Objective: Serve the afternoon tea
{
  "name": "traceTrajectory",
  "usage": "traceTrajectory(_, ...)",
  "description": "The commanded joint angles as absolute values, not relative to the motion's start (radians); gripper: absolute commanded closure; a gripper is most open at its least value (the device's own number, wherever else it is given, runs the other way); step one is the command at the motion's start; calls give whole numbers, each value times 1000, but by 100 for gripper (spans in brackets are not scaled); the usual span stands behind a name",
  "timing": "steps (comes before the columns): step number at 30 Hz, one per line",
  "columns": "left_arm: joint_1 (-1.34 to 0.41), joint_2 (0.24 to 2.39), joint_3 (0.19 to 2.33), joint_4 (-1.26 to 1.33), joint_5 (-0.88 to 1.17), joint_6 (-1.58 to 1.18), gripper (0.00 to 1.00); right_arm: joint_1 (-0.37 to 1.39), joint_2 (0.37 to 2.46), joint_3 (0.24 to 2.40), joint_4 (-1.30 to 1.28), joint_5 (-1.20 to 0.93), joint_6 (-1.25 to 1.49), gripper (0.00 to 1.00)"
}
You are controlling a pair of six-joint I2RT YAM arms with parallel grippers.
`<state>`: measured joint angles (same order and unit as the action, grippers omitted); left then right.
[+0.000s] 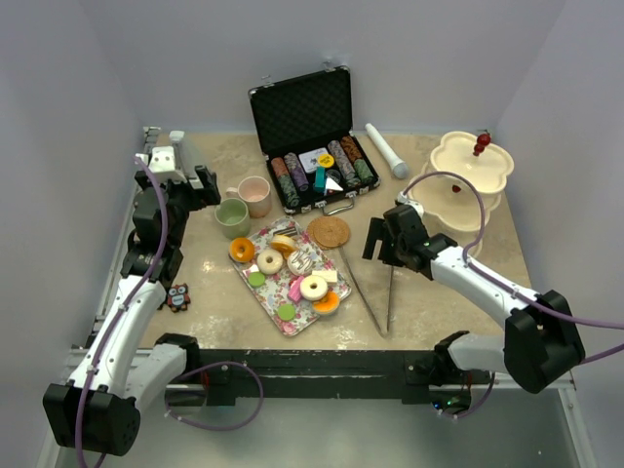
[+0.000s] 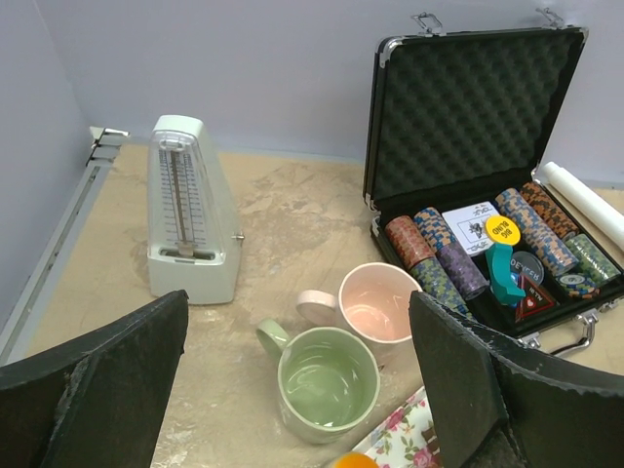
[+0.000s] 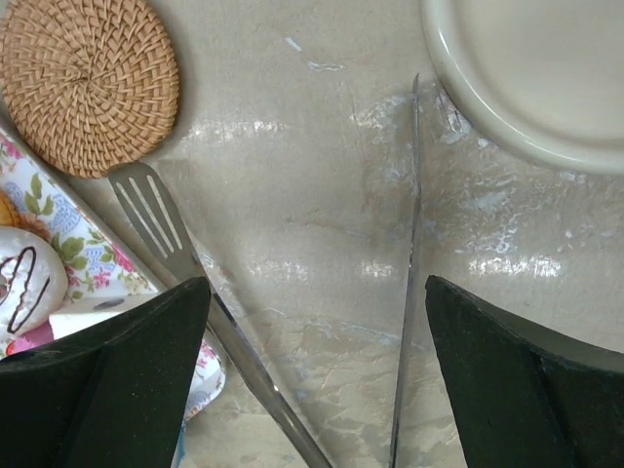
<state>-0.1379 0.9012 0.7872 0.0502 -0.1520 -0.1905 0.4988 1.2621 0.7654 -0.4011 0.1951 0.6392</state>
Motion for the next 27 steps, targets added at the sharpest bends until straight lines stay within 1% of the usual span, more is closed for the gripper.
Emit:
traceTrajectory(1,-137,897,788,95,-130,-183,0,509,1233,762,-387,271,725,6)
traceTrajectory(6,-137,891,790,95,-124,-186,0,514,1267,746,-370,304,755,10)
traceTrajectory(8,-137,890,788,97,-120,-187,0,521,1287,739,-364,308,762,14)
traceTrajectory(13,-140,882,787,97,-117,-192,0,526,1331,713,-336,318,779,15)
traceTrajectory(15,-141,879,787,97,-117,-192,0,526,1351,692,-322,305,785,19)
traceTrajectory(20,-144,880,787,98,-118,-192,0,528,1350,669,-296,305,788,36)
traceTrajectory(24,-146,880,784,98,-115,-190,0,528,1358,664,-265,302,770,56)
traceTrajectory(26,-147,880,784,98,-117,-189,0,528,1368,664,-255,296,762,69)
traceTrajectory(27,-147,879,784,98,-117,-189,0,528,1373,664,-253,295,761,73)
